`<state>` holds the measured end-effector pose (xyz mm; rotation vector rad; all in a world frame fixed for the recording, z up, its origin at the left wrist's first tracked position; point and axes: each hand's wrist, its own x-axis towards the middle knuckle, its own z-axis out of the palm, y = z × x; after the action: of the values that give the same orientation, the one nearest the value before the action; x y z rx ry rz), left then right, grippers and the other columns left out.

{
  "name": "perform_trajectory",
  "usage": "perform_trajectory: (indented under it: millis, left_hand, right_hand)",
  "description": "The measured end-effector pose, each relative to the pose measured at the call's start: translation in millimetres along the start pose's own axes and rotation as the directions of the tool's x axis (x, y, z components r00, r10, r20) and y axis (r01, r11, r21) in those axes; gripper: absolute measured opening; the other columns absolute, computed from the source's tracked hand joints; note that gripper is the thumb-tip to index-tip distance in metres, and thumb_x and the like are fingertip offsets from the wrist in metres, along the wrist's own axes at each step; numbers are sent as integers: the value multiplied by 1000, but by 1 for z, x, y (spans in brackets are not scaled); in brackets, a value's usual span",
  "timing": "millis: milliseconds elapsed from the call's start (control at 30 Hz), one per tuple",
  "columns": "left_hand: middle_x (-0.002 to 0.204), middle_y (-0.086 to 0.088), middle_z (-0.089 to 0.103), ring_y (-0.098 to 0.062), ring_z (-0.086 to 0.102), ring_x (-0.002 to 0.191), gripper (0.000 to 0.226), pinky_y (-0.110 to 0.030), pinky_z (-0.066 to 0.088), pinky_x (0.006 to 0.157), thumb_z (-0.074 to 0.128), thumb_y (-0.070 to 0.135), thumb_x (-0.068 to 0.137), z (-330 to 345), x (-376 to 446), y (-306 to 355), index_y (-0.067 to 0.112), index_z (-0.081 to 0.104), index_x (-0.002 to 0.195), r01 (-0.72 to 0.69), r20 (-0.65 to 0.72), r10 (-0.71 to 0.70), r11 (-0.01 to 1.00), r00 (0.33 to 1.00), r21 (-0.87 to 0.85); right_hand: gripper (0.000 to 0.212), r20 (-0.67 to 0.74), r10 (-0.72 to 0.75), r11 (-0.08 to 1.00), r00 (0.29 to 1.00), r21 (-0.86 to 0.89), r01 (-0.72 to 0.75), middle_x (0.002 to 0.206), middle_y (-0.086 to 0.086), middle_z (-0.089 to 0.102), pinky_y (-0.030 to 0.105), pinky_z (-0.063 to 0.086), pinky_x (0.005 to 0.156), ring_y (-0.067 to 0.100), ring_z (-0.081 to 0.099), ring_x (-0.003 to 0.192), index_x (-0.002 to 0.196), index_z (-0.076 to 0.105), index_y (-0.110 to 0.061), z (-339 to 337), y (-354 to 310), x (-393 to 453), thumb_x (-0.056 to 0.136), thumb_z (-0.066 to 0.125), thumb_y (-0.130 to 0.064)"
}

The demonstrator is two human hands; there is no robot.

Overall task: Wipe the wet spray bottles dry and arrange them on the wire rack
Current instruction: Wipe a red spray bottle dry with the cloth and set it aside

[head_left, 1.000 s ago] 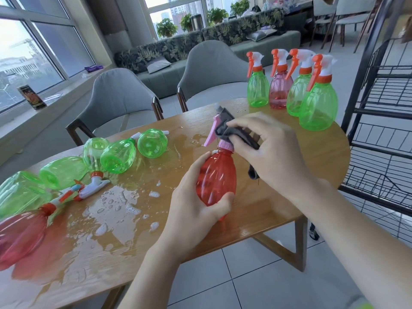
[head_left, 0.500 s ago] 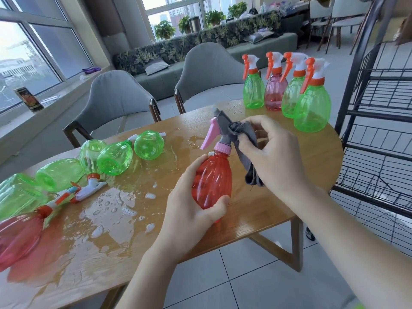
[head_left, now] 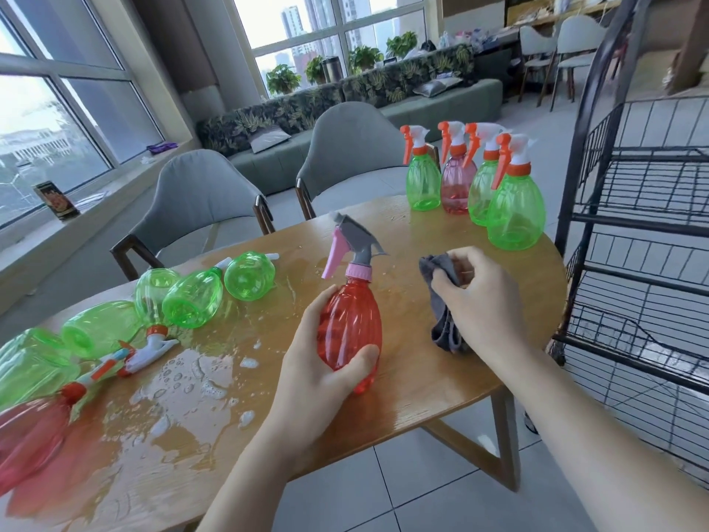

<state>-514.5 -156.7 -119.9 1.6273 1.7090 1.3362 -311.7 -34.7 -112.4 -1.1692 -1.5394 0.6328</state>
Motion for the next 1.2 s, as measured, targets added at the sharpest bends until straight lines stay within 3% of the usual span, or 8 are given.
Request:
perform_trajectory:
  millis: [100, 200, 300, 367, 500, 700, 967, 1200]
  left_hand:
    - [139, 32, 49, -16, 38, 143, 79, -48, 43, 116, 84, 52, 87, 16, 26, 3, 70, 31, 144, 8, 47, -11, 998, 999, 67]
    - [152, 18, 39, -14, 25, 141, 84, -50, 31, 119, 77, 53, 94, 37, 68, 5, 61, 18, 153, -9, 73, -3, 987, 997, 161]
    - [154, 11, 39, -22, 34, 144, 85, -55, 31, 124, 80, 57, 89, 59, 125, -3, 65, 17, 146, 16, 54, -24, 991, 998, 134]
    - [155, 5, 42, -27, 44, 145, 88, -58, 41, 120, 84, 57, 82, 73, 161, -13, 70, 18, 139, 48, 3, -48, 996, 999, 77]
    - [157, -6, 44, -32, 50, 142, 97, -55, 47, 117, 89, 30, 87, 98, 226, -28, 35, 23, 157, 77, -52, -73, 994, 996, 80]
    - [154, -5, 51, -27, 58, 135, 103, -48, 51, 114, 91, 26, 83, 123, 301, -43, 32, 25, 161, 84, -36, -82, 995, 996, 51]
    - [157, -3, 52, -26, 58, 137, 106, -47, 49, 116, 93, 32, 83, 129, 330, -48, 35, 24, 163, 73, -38, -70, 993, 997, 90]
    - [171, -10, 37, -32, 44, 152, 129, -50, 40, 121, 92, 46, 81, 111, 305, -35, 28, 1, 171, 186, -19, -185, 977, 983, 106]
  right_hand:
    - [7, -10, 51, 999, 999, -7, -51, 85, -16, 67, 8, 43, 57, -2, 62, 78, 98, 66, -26, -6, 5, 5, 94, 71, -23]
    - [8, -8, 73, 997, 997, 15, -73, 86, -16, 67, 6, 42, 59, -3, 61, 80, 96, 66, -28, -9, 9, 10, 93, 72, -24]
    - [10, -26, 73, 997, 997, 27, -73, 85, -19, 66, 4, 41, 62, -9, 60, 77, 95, 66, -28, -9, 12, 18, 92, 73, -22]
    - [10, -34, 74, 996, 997, 46, -72, 84, -20, 67, 4, 41, 62, -12, 60, 80, 95, 67, -28, -9, 15, 25, 91, 74, -21]
    - [10, -40, 88, 993, 995, 87, -84, 84, -18, 68, 5, 43, 63, -11, 61, 81, 93, 68, -28, -12, 24, 38, 91, 74, -20]
    - [9, -7, 121, 987, 993, 105, -120, 84, -16, 70, 6, 45, 67, -6, 63, 83, 93, 70, -28, -11, 40, 54, 90, 75, -21]
    - [9, 27, 154, 983, 988, 93, -156, 83, -16, 71, 8, 47, 67, -4, 64, 82, 93, 71, -30, -8, 47, 63, 89, 77, -23]
    - [8, 87, 129, 989, 988, 68, -135, 81, -16, 72, 14, 51, 66, -3, 65, 80, 92, 72, -28, -3, 35, 57, 89, 77, -24]
